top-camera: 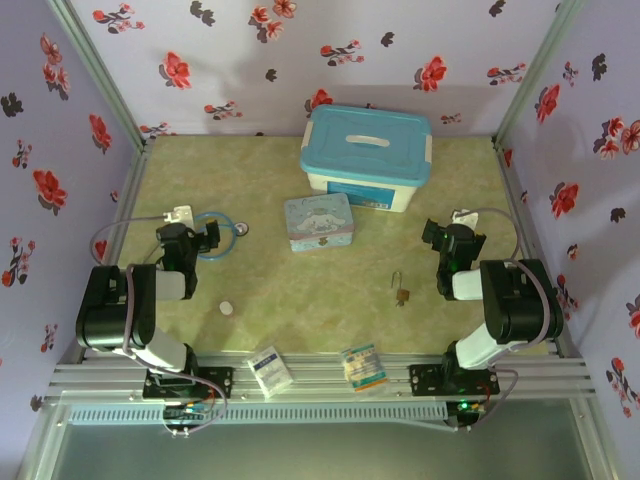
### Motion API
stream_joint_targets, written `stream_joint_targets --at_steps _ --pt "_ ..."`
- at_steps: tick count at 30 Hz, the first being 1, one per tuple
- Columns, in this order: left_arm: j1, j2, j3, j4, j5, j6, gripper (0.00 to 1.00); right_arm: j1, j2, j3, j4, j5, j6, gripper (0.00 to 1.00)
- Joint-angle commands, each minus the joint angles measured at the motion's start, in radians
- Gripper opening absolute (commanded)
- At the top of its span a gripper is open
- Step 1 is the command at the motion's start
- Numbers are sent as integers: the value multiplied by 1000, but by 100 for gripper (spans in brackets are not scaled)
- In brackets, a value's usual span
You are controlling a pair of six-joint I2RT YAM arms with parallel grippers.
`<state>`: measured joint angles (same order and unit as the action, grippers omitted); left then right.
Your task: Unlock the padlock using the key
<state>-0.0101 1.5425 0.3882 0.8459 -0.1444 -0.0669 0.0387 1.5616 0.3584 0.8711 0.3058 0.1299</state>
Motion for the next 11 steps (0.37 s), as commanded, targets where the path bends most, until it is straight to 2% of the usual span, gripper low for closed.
stream_joint_targets --at_steps 1,11 --pt "5 3 6 41 12 42 100 -7 -4 17 34 -8 -16 99" --pt "13 1 12 28 59 58 100 -5 -6 14 39 -8 -22 99"
